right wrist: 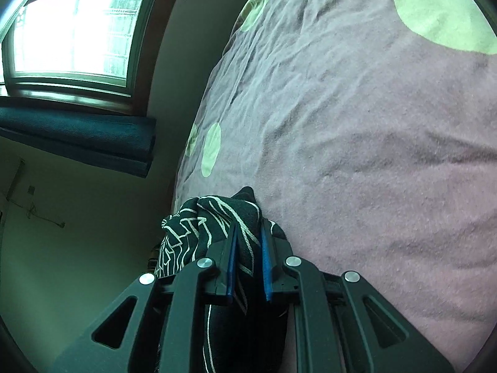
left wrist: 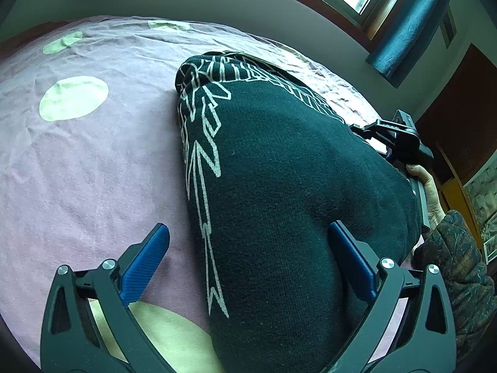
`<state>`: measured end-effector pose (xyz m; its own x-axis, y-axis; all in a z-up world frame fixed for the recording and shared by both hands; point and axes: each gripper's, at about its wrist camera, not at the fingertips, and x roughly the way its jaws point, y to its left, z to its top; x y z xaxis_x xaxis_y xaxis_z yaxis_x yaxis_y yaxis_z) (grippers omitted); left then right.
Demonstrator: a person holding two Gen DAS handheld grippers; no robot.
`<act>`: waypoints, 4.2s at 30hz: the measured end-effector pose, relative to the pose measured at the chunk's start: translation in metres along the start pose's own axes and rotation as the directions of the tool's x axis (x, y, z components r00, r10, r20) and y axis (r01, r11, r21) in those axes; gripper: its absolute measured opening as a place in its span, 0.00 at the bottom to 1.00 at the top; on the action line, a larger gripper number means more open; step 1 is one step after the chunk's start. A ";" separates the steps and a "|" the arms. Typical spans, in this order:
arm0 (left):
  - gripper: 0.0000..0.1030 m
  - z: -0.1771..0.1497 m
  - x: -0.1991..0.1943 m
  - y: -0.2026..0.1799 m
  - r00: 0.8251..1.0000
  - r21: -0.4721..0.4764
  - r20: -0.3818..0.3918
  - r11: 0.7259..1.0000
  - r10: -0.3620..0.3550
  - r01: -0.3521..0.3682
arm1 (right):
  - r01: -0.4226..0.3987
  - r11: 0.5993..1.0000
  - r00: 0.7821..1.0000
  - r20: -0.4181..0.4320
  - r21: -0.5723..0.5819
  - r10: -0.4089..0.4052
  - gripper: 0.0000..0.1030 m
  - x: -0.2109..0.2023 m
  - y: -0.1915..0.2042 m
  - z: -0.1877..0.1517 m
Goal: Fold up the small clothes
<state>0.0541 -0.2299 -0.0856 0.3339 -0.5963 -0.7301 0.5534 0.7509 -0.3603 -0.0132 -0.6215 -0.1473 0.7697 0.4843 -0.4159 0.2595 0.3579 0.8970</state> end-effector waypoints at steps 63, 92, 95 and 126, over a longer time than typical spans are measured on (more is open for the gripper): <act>0.98 0.030 0.030 0.050 0.893 -0.126 -0.151 0.904 -0.424 0.408 | 0.032 0.981 0.983 -0.169 -0.190 -0.064 0.76 -0.011 0.036 -0.085; 0.79 0.048 0.040 0.040 0.939 -0.133 -0.113 0.942 -0.324 0.309 | 0.028 0.980 0.986 -0.158 -0.199 -0.060 0.43 -0.004 0.032 -0.091; 0.74 0.051 0.038 0.030 0.951 -0.102 -0.106 0.954 -0.291 0.281 | 0.031 0.976 0.989 -0.134 -0.215 -0.061 0.41 -0.009 0.035 -0.096; 0.66 0.104 -0.023 0.094 0.998 -0.027 0.007 0.998 -0.065 0.065 | -0.055 0.962 0.992 -0.122 -0.267 0.023 0.33 0.070 0.117 -0.105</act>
<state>0.1781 -0.1748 -0.0418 0.3030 -0.6456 -0.7010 0.5533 0.7181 -0.4222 0.0097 -0.4617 -0.0877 0.6982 0.5863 -0.4108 0.0517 0.5311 0.8457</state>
